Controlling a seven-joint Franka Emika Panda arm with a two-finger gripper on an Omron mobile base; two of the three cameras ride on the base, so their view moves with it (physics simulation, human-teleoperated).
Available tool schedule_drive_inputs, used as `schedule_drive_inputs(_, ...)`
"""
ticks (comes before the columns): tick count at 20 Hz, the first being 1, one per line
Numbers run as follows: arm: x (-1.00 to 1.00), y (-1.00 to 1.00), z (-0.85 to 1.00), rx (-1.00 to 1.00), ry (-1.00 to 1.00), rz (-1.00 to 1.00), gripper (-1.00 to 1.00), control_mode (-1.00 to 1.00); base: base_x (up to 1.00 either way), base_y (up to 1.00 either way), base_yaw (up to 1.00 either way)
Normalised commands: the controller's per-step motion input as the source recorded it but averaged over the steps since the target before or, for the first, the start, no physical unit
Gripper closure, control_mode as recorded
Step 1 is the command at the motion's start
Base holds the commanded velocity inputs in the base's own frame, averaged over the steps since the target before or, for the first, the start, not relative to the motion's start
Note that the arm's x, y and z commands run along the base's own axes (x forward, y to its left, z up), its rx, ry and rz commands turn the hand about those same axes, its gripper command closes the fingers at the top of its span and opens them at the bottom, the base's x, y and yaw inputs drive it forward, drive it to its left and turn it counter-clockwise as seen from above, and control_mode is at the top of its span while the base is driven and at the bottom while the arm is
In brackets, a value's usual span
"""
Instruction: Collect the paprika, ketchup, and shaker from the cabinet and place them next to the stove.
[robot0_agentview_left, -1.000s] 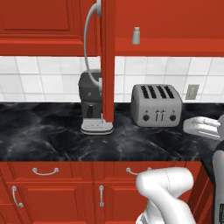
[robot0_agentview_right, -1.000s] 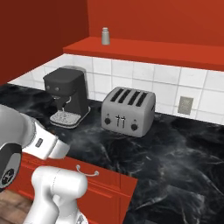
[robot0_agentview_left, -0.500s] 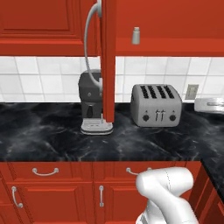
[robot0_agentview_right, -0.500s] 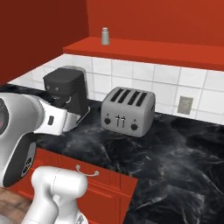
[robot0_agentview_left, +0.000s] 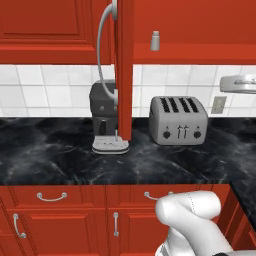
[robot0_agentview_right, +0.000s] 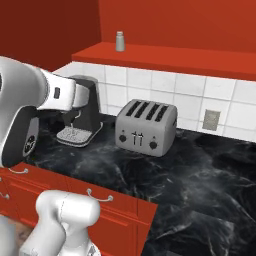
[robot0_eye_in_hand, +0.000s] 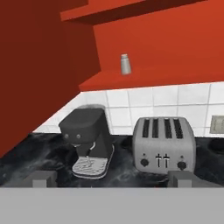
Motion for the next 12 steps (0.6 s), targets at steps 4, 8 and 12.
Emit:
schedule_drive_inputs(4, 0.18, -0.05, 0.51, -0.05, -0.03, 0.02, -1.00, -1.00, 0.00, 0.00, 0.00)
schedule_drive_inputs(8, 0.06, -0.17, 0.51, -0.05, -0.08, 0.03, -1.00, -1.00, 0.00, 0.00, 0.00)
schedule_drive_inputs(12, 0.07, -0.19, 0.47, -0.04, -0.07, 0.04, -1.00, -1.00, 0.00, 0.00, 0.00)
